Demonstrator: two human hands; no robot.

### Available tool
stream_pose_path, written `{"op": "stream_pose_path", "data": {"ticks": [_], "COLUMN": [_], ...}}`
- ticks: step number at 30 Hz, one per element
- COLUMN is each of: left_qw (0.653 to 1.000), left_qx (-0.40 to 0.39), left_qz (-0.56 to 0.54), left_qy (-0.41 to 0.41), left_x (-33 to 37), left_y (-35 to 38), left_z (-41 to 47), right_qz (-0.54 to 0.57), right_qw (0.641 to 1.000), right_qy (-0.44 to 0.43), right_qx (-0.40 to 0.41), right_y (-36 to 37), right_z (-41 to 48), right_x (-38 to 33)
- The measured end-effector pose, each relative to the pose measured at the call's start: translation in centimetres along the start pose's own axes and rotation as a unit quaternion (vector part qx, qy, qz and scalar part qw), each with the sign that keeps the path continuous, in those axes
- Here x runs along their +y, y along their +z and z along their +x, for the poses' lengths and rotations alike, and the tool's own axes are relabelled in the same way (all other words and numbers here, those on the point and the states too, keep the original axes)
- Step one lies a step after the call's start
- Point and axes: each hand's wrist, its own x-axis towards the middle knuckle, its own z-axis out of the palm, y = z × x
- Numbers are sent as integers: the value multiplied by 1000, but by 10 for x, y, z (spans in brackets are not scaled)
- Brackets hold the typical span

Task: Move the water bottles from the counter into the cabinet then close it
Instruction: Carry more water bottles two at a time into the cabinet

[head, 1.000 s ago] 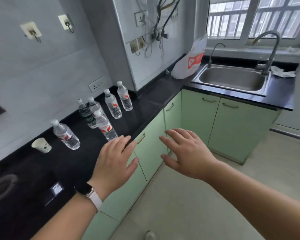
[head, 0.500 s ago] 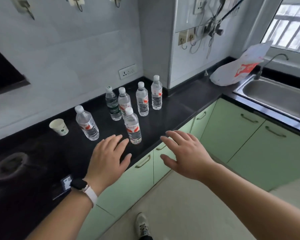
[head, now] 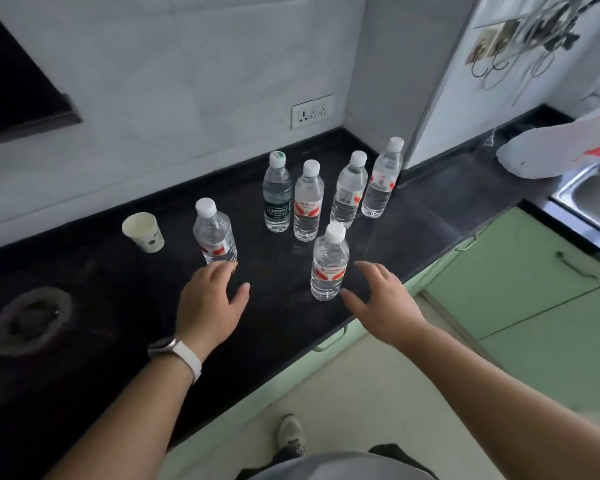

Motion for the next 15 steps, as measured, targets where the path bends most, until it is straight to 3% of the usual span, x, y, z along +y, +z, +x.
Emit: {"op": "stream_pose_path", "data": {"ticks": [5,15], "left_qw": [989,948], "left_qx": [18,50], "left_qz": [-79,-205], "left_qy": [-125,-239], "left_x": [-18,-28], "left_y": [4,20], "left_z": [16,55], "right_qz": [108,215], "right_qw": [992,971], "right_qy": [63,107], "right_qx": [-7,-11], "right_y": [22,55], "right_z": [27,60], "right_x": [-8,-9]}}
